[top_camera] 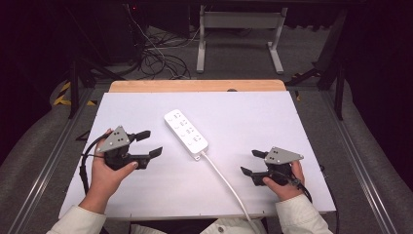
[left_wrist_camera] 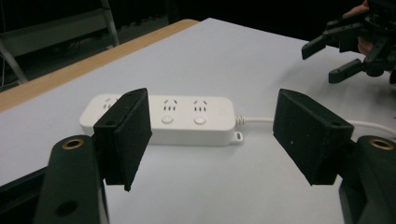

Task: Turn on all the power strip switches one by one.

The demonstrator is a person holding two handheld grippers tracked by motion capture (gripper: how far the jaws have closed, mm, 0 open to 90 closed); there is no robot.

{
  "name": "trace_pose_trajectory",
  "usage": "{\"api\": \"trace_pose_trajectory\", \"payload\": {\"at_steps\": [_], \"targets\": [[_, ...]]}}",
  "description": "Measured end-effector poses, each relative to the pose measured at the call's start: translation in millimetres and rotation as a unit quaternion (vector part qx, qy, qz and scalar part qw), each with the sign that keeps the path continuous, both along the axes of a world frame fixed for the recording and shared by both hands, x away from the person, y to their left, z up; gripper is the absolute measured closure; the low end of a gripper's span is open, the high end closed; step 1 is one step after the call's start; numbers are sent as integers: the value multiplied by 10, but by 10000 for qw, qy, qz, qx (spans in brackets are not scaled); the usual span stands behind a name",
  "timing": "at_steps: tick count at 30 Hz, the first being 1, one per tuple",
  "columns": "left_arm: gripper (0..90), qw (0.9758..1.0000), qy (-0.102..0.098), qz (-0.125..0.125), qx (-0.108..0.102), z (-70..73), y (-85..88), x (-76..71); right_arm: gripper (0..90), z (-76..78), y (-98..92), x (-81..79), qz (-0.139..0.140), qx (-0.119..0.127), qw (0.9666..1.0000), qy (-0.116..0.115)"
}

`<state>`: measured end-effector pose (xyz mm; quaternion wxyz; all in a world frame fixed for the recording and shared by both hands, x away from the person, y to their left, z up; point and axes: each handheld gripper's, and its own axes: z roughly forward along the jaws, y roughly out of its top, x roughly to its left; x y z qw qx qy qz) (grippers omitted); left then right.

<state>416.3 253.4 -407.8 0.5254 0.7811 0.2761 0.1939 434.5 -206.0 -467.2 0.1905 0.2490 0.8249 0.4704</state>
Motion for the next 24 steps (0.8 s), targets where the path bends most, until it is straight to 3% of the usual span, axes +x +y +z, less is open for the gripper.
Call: {"api": "trace_pose_trajectory", "payload": {"at_steps": [2,3,6,12,15,18,20,23,24], "targets": [[277,10000,51,9,-27,-85,32,-62,273,-3,3,0,20,-8,10000,-6],[273,10000,-23,54,57,-126,53,-84,273,-3,7,-2,20,-9,10000,1],[250,9998,20,92,184,-261,100,-139,272,-2,11,-6,32,-9,10000,-15],[247,9997,106,128,168,-454,202,-246,271,-1,12,-8,56,-16,10000,-33],[247,9992,49,247,324,-537,234,-294,269,-1,14,-13,63,-32,10000,-19],[248,9988,136,273,393,-634,241,-340,267,-2,13,-13,82,-37,10000,-39],[248,9989,224,280,295,-685,240,-366,266,-4,14,-13,88,-37,10000,-28],[248,9988,244,269,324,-730,232,-395,264,-8,16,-13,94,-43,9999,-12],[247,9988,341,231,268,-746,219,-399,263,-9,17,-12,98,-45,9999,-7]]}}
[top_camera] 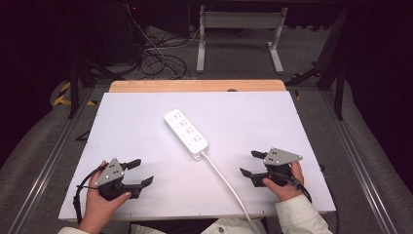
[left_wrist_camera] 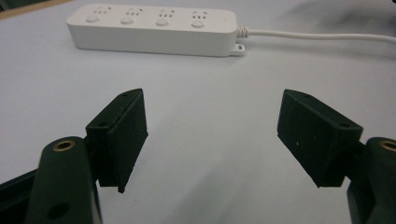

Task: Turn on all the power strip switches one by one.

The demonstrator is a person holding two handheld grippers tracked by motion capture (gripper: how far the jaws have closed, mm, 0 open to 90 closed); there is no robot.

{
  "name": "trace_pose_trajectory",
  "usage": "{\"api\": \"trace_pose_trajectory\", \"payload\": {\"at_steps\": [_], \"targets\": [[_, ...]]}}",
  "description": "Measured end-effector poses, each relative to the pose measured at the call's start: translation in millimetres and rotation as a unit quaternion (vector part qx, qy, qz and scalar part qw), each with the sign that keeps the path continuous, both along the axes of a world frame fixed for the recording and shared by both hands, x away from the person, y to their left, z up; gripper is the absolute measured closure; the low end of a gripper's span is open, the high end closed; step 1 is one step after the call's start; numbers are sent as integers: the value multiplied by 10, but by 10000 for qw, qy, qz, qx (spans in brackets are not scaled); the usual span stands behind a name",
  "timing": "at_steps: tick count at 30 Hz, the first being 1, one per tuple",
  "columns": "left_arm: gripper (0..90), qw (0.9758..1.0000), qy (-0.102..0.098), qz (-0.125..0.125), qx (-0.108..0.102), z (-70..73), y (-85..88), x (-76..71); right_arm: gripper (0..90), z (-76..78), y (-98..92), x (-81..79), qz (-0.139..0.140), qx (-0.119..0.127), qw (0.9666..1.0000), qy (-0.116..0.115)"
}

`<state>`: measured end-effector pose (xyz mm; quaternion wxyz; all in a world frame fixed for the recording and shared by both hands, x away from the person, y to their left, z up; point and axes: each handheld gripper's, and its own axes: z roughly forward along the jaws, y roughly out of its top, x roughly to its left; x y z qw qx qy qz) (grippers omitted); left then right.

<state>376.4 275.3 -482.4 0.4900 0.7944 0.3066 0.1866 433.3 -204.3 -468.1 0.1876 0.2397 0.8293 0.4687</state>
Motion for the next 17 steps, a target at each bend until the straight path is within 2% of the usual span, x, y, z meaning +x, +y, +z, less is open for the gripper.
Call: {"api": "trace_pose_trajectory", "payload": {"at_steps": [4,5,6,10,14,17], "targets": [[248,9991,324,-85,-263,-35,-28,33,258,-9,1,5,16,-3,10000,36],[251,9982,448,-54,-384,-37,-32,40,258,-12,-2,9,19,50,9999,87],[256,9980,470,-28,-419,-33,-29,46,257,-14,-8,14,20,102,9999,129],[254,9998,189,48,-65,-16,-22,40,257,-15,-18,23,9,122,9998,145],[249,9995,-175,90,254,15,-21,27,257,-17,-13,24,9,99,9998,151],[246,9997,-193,50,150,24,-31,14,256,-20,-18,27,3,104,9998,151]]}}
